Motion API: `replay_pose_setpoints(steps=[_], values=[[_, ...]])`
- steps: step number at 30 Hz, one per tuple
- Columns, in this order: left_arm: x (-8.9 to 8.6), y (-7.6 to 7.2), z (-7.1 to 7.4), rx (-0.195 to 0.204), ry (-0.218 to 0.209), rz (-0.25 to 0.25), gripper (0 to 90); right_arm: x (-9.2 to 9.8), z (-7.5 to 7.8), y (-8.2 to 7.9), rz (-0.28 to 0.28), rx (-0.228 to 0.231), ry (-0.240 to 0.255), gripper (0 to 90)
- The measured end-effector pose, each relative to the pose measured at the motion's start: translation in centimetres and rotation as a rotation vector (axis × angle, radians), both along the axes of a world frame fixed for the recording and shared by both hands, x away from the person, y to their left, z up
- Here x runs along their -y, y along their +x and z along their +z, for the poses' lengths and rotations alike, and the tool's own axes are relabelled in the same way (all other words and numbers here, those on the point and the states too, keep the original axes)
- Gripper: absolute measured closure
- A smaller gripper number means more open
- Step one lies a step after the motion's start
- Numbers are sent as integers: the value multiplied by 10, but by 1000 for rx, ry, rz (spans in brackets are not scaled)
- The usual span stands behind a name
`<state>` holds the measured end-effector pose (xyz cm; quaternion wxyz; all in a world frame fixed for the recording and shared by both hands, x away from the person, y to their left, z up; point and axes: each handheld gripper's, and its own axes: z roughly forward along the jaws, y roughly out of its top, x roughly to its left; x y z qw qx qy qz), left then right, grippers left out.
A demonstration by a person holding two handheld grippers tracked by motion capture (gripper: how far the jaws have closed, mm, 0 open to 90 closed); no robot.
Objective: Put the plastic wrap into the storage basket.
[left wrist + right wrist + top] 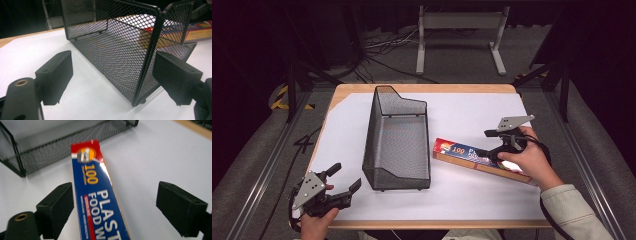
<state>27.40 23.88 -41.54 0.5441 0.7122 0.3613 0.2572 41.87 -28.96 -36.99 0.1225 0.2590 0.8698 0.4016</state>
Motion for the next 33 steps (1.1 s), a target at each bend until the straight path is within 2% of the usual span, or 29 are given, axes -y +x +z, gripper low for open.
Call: replay_pose_setpoints(steps=[1, 4, 8, 12, 14, 15, 19, 23, 33], values=[[0, 0, 0, 0, 0, 0, 176, 0, 0, 0, 0, 0, 0, 151], [0, 0, 0, 0, 3, -2, 176, -1, -8, -1, 12, -28, -54, 174], [1, 0, 0, -4, 1, -3, 176, 0, -15, 0, 30, -35, -131, 200], [1, 0, 0, -1, 3, -3, 175, 1, -18, 0, 46, -32, -128, 196], [1, 0, 0, -1, 2, -3, 175, 0, -17, 0, 53, -51, -130, 201], [0, 0, 0, -1, 3, -4, 175, 0, -17, 0, 63, -71, -146, 212], [0, 0, 0, 0, 0, -4, 175, -5, -22, -3, 99, -99, -186, 196], [1, 0, 0, -1, 2, -4, 175, -7, -29, 0, 114, -115, -238, 166], [0, 0, 0, -1, 1, -5, 175, -6, -37, 5, 127, -132, -309, 192]])
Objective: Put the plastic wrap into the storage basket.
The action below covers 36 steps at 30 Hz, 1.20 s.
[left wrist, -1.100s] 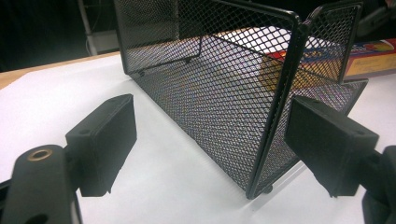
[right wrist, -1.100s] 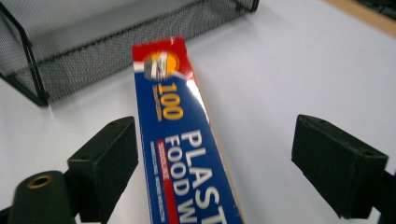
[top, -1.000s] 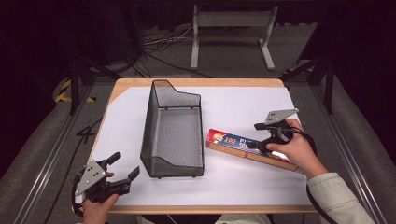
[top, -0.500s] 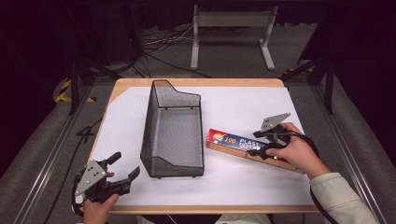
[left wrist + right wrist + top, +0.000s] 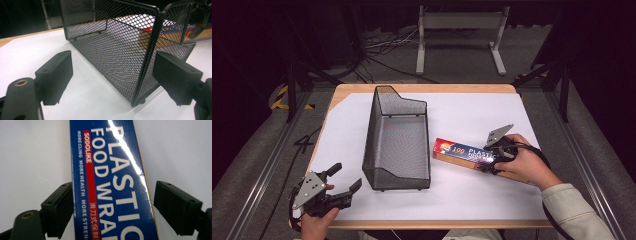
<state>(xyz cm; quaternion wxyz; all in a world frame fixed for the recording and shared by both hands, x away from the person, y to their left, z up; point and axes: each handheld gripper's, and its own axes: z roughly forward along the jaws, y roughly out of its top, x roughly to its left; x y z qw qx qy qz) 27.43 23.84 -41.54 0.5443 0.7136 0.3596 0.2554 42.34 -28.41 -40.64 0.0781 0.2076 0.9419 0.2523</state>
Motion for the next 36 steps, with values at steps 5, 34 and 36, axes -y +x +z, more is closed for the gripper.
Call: replay_pose_setpoints(steps=[5, 34, 36], values=[[0, 0, 0, 1, -1, 1, 175, 0, -4, 0, 16, -37, -47, 323], [0, 0, 0, 5, -4, 4, 175, 3, 32, -10, 7, -9, 16, 397], [0, 0, 0, 4, -1, 4, 175, 3, 38, -11, 9, 1, 21, 397]])
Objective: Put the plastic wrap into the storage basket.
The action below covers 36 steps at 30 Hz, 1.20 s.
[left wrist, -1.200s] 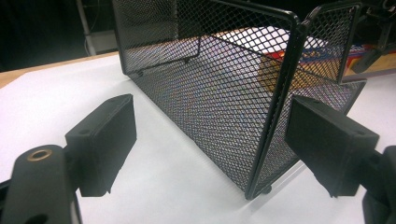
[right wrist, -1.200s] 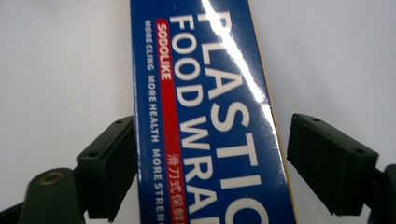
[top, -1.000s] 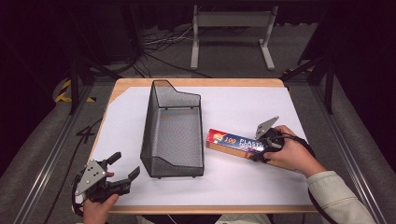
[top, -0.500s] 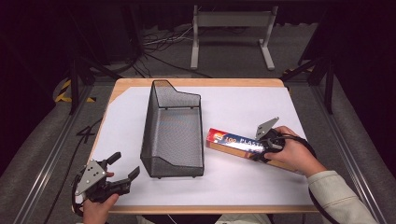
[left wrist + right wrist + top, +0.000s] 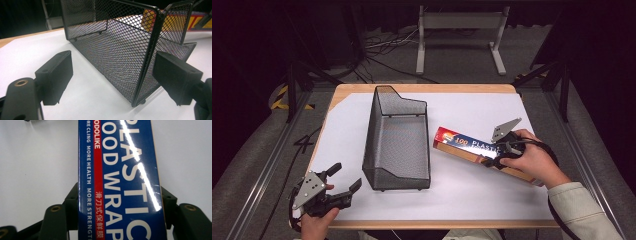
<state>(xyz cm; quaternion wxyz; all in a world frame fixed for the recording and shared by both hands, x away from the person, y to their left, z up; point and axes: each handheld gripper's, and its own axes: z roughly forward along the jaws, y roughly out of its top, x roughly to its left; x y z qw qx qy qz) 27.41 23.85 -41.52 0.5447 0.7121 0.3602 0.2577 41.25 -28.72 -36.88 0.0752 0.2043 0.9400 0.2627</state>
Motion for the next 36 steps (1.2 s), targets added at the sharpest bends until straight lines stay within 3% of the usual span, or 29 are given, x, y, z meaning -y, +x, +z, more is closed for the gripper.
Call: replay_pose_setpoints(steps=[21, 23, 27, 36], values=[[0, 0, 0, 0, -5, 5, 175, 3, 49, -6, -58, 40, 80, 395], [0, 0, 0, 1, 0, 4, 175, 0, 54, -8, -105, 38, 110, 395], [-1, 0, 0, -1, -4, 6, 175, -5, 61, -8, -147, 46, 147, 395], [-2, 0, 0, 2, -9, 8, 175, -21, 78, -9, -249, 24, 175, 396]])
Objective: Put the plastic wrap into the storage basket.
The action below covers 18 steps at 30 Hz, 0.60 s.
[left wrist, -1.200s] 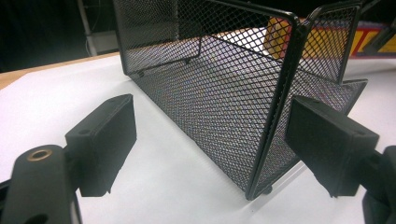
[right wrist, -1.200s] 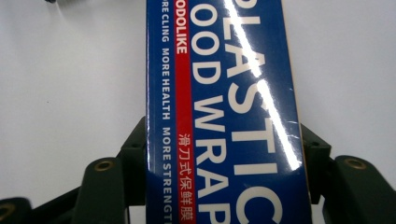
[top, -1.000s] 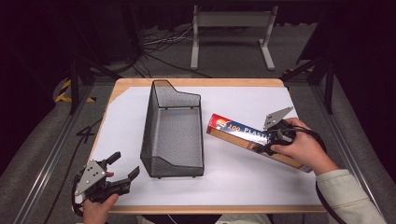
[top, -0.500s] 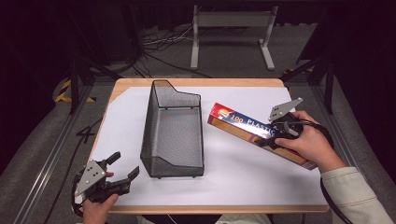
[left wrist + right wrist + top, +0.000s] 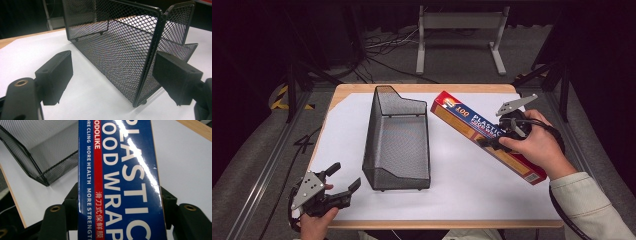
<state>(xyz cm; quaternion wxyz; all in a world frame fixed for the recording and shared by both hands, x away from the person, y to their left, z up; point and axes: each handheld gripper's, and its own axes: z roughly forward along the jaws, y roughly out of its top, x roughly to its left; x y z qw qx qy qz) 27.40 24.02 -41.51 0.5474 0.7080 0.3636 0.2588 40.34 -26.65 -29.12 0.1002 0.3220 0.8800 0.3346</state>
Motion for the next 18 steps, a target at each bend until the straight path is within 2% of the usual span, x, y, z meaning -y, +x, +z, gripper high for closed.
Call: replay_pose_setpoints(steps=[8, 9, 18], values=[[0, 0, 0, 1, -2, 0, 175, -15, 9, -3, -48, 14, 7, 397], [0, 0, 0, 1, -2, 1, 175, -20, 12, -3, -73, 17, 17, 397], [0, 0, 0, 1, -1, 1, 175, -37, 19, -3, -136, 20, 39, 398]])
